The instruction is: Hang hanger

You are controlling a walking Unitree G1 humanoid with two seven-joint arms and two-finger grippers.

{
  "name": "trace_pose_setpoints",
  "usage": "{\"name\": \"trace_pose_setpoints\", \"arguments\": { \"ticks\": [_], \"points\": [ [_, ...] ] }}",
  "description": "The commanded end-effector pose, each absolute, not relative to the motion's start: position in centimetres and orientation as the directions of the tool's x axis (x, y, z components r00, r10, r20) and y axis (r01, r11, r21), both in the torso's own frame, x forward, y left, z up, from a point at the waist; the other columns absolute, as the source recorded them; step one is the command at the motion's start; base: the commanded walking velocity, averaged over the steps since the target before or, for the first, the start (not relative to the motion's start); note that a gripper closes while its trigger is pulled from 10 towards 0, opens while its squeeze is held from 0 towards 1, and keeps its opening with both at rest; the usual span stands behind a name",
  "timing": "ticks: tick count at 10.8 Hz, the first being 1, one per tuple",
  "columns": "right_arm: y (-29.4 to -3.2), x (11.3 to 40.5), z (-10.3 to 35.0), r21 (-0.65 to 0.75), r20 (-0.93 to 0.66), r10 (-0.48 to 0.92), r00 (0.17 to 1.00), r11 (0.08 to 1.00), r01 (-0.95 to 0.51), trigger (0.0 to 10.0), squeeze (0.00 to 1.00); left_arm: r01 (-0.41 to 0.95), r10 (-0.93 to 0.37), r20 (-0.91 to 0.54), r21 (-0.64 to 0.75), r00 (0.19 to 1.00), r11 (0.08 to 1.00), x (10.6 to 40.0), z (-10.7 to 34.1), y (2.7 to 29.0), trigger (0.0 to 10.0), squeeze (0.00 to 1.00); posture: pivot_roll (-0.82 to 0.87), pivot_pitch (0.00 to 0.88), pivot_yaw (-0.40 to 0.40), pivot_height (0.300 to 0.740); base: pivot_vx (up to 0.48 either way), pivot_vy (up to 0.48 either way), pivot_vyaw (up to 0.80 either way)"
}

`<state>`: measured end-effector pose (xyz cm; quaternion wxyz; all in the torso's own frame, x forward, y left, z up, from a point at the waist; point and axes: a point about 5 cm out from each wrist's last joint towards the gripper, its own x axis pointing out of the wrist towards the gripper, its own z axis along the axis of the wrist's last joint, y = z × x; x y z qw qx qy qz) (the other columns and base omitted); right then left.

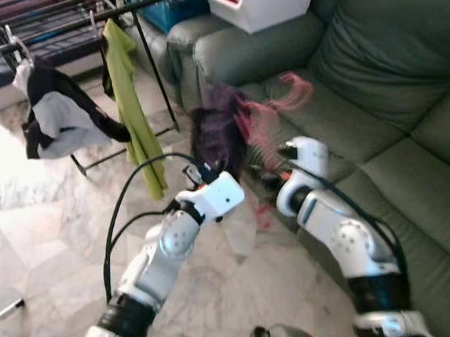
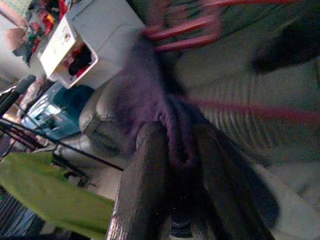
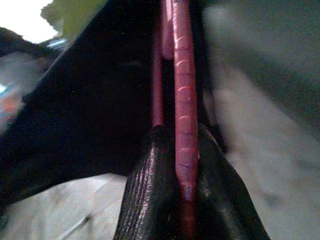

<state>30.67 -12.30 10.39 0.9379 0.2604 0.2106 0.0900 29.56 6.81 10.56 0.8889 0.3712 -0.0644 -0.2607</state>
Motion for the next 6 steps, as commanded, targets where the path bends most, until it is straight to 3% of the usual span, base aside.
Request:
{"name": "trace_pose_setpoints", "arguments": {
  "ticks": [1,2,3,4,6],
  "points": [
    [-14.2,31.5,11.5,0.539,-0.31,0.167,0.936,0.842,0.029,10.0,0.0,0.401,-0.478,-0.105,0.712,0.872,0.576,29.5,9.9,7.5,10.0,0.0,-0.05,0.065,-0.014,0.74,0.0,0.0,0.0],
    [-13.3,31.2,11.5,0.546,-0.313,0.265,0.912,0.836,-0.055,10.0,0.0,0.368,-0.438,-0.098,0.721,0.893,0.588,29.7,9.9,8.1,10.0,0.0,-0.05,0.065,-0.014,0.74,0.0,0.0,0.0],
    [-12.9,30.6,10.7,0.447,-0.377,0.289,0.88,0.889,-0.1,10.0,0.0,0.348,-0.422,-0.091,0.732,0.902,0.585,29.9,10.0,8.5,10.0,0.0,-0.05,0.066,-0.015,0.74,0.0,0.0,0.0],
    [-14.2,30.6,9.5,0.415,-0.454,0.143,0.879,0.907,0.067,10.0,0.0,0.3,-0.383,-0.064,0.743,0.922,0.598,30.4,10.5,9.1,10.0,0.0,-0.05,0.067,-0.017,0.74,0.0,0.0,0.0],
    [-17.4,31.0,9.4,0.369,-0.456,-0.05,0.889,0.898,0.239,10.0,0.0,0.255,-0.322,-0.054,0.741,0.945,0.621,31.0,10.8,10.3,10.0,0.0,-0.05,0.068,-0.015,0.74,0.0,0.0,0.0]
  ]
}}
